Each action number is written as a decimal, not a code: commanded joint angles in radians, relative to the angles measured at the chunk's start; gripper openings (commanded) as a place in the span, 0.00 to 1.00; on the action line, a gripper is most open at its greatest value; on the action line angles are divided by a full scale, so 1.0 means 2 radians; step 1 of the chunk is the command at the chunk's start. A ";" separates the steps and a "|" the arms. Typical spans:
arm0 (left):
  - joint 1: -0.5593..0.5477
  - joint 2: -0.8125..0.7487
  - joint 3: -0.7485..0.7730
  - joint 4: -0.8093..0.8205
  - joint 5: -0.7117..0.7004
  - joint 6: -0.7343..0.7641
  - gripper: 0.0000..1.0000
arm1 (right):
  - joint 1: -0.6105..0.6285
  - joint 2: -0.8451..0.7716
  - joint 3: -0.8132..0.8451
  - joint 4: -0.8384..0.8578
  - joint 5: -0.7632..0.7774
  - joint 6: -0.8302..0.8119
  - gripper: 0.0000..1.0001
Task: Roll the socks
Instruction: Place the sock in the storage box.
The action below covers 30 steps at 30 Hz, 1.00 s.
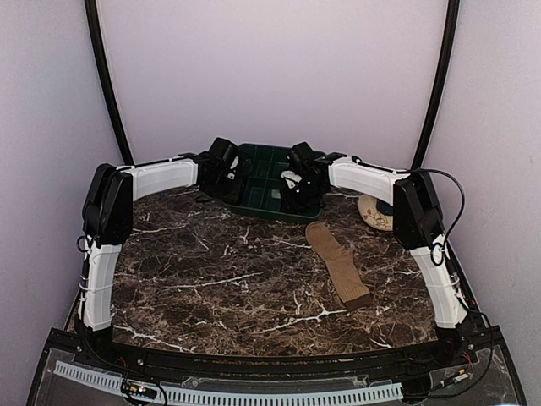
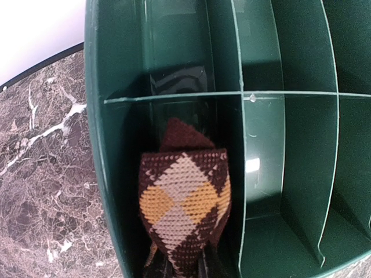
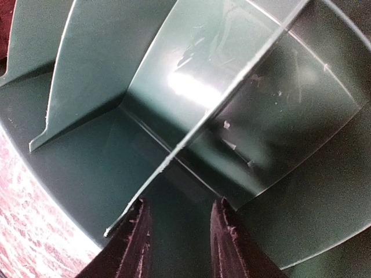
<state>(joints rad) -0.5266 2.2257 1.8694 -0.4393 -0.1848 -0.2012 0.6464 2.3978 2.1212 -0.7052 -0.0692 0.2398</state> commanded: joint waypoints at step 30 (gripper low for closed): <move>-0.011 0.018 -0.056 0.118 -0.018 0.014 0.00 | 0.016 0.039 0.044 -0.077 -0.035 -0.011 0.32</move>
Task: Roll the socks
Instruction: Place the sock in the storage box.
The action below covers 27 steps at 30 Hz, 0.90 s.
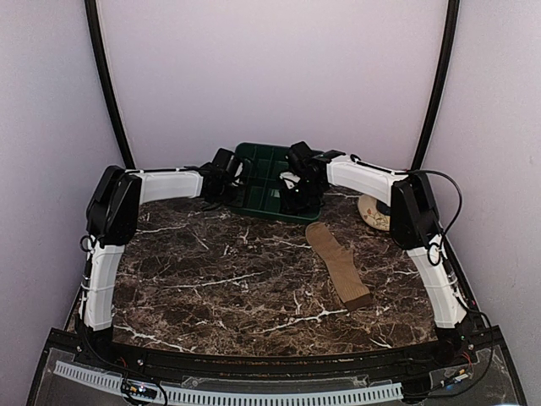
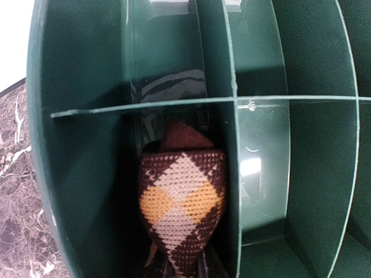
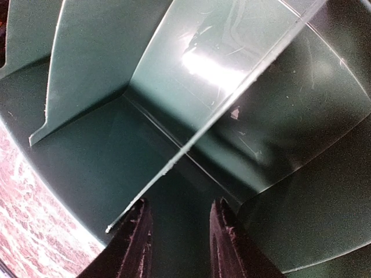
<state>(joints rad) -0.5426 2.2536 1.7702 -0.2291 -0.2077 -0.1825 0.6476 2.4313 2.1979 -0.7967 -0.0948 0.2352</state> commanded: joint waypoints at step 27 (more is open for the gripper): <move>-0.003 -0.016 0.021 -0.031 0.004 -0.007 0.40 | 0.006 0.037 0.035 -0.045 -0.025 -0.005 0.32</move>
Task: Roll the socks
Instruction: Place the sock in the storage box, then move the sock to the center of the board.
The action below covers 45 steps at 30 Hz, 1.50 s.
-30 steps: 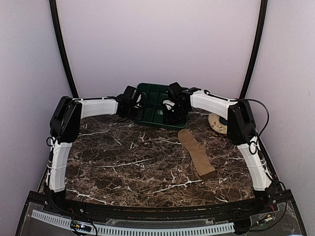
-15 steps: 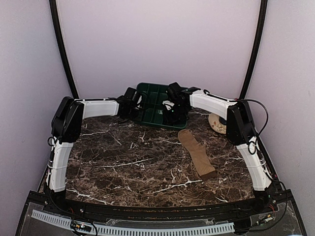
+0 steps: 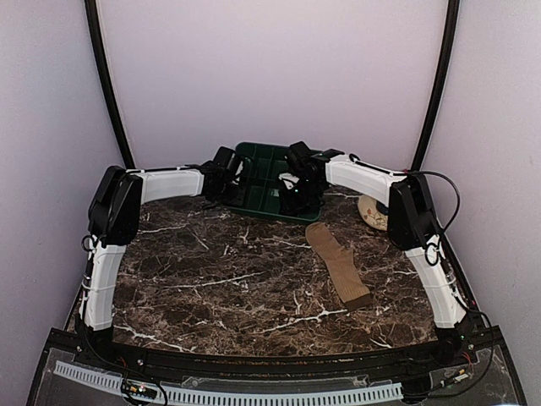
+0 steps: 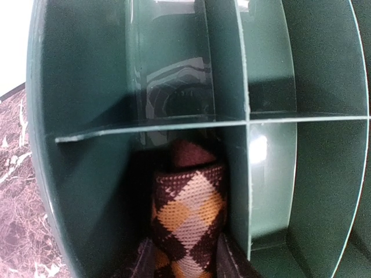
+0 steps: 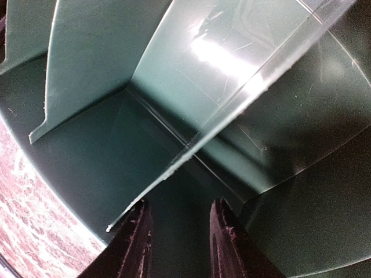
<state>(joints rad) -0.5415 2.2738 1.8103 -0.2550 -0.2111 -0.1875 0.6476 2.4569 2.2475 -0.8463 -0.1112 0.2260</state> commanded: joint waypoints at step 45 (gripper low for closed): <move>-0.068 -0.310 -0.269 0.090 0.016 0.019 0.42 | 0.032 -0.258 -0.214 0.143 0.140 0.027 0.45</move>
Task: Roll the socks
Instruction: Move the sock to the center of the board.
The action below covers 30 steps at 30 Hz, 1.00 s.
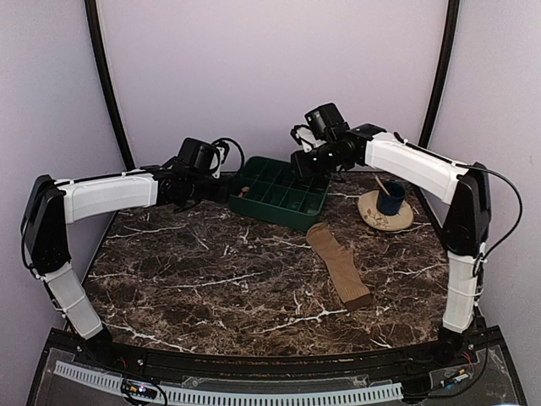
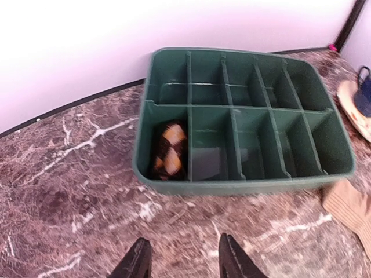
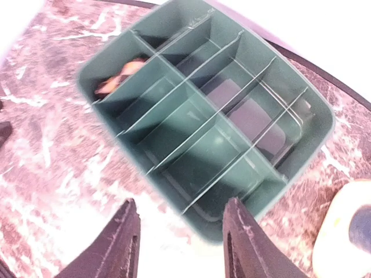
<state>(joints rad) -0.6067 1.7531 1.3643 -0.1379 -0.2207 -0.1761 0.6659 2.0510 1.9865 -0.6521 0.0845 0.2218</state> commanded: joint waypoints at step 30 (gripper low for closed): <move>-0.149 0.018 -0.083 0.069 0.110 0.002 0.37 | 0.177 -0.322 -0.636 0.047 0.065 0.341 0.42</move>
<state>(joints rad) -0.8913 1.8011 1.1824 -0.0231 -0.0151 -0.1680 0.9890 1.4284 0.7597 -0.5655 0.2356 0.7944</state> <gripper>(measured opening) 0.375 0.427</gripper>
